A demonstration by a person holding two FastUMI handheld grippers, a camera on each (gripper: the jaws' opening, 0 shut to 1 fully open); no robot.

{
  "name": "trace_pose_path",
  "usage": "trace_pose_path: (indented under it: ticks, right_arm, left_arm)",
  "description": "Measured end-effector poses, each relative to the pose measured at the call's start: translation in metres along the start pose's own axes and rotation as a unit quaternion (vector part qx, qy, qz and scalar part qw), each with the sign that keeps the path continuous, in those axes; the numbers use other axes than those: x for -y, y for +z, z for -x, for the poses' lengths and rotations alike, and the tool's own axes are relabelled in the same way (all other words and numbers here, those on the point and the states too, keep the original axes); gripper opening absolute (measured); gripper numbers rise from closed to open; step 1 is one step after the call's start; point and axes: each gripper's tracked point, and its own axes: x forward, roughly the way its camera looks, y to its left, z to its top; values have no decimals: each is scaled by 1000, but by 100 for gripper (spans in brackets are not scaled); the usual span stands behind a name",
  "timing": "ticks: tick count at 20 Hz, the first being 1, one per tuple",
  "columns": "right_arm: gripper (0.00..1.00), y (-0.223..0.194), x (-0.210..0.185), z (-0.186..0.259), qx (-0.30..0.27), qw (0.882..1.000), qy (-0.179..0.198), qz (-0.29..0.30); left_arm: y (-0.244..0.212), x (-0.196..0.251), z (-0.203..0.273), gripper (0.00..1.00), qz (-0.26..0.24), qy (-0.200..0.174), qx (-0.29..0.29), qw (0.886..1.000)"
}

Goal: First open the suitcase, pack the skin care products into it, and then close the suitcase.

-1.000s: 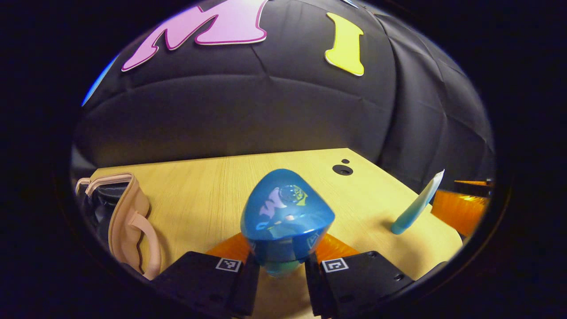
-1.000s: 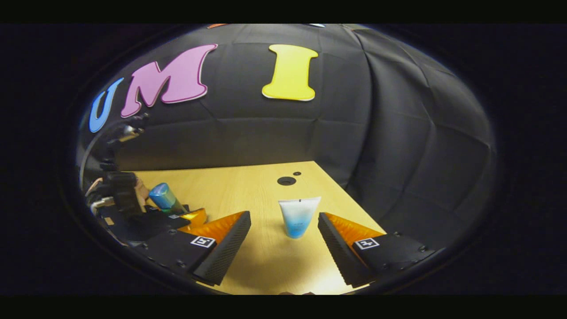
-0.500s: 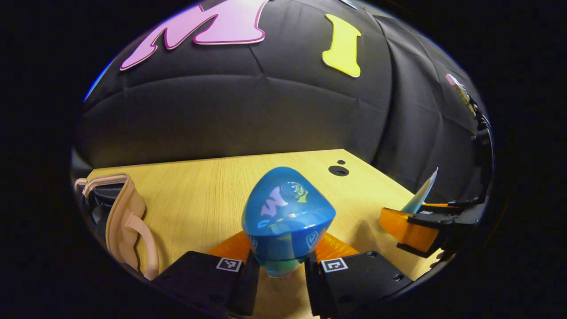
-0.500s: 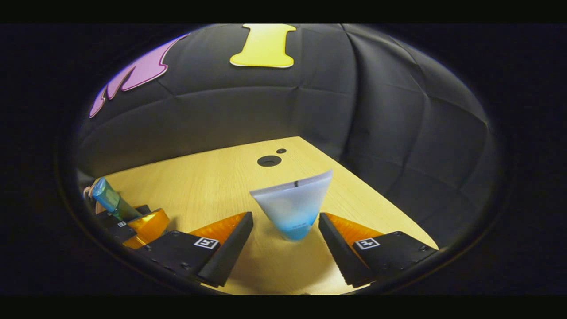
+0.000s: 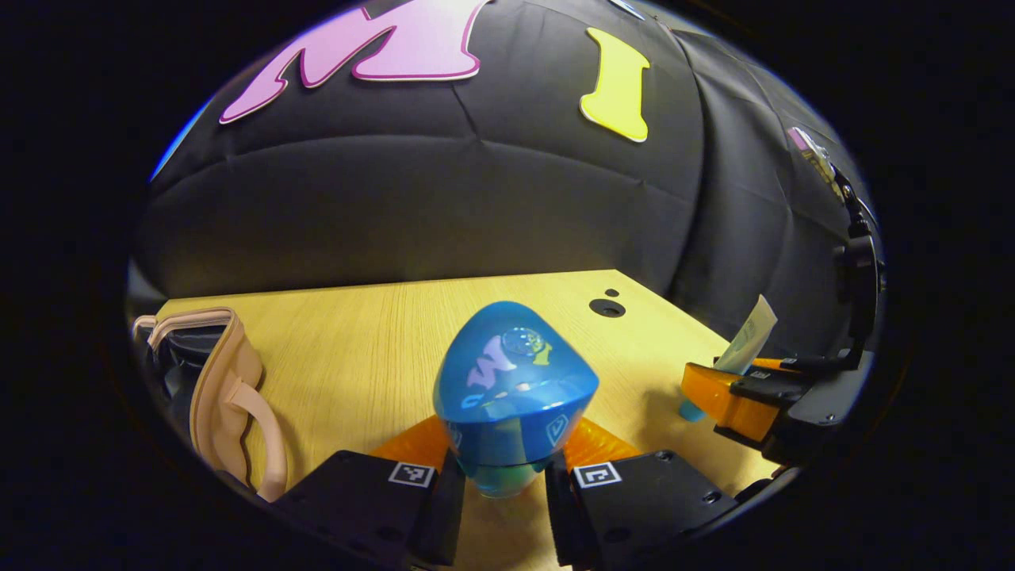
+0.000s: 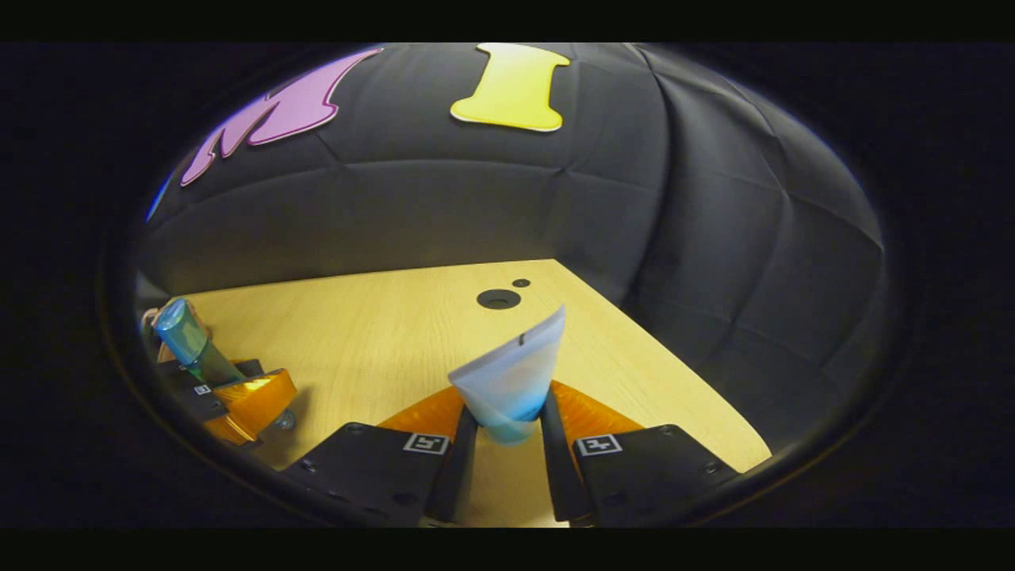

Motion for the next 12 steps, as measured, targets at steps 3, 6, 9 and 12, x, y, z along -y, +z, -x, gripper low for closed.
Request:
trace_pose_path:
  ticks: [3,6,9,12]
  right_arm:
    - [40,8,-9,15,13,1000,15,4]
    - [39,18,-25,37,23,999,35,8]
    - [39,36,-62,66,52,996,70,16]
    - [39,51,-123,101,64,989,133,9]
  left_arm:
    - [5,-10,9,49,23,6,16,1000]
    - [19,-24,25,49,22,17,32,999]
    - [42,-40,54,48,31,27,62,997]
    - [64,-73,92,48,42,52,79,995]
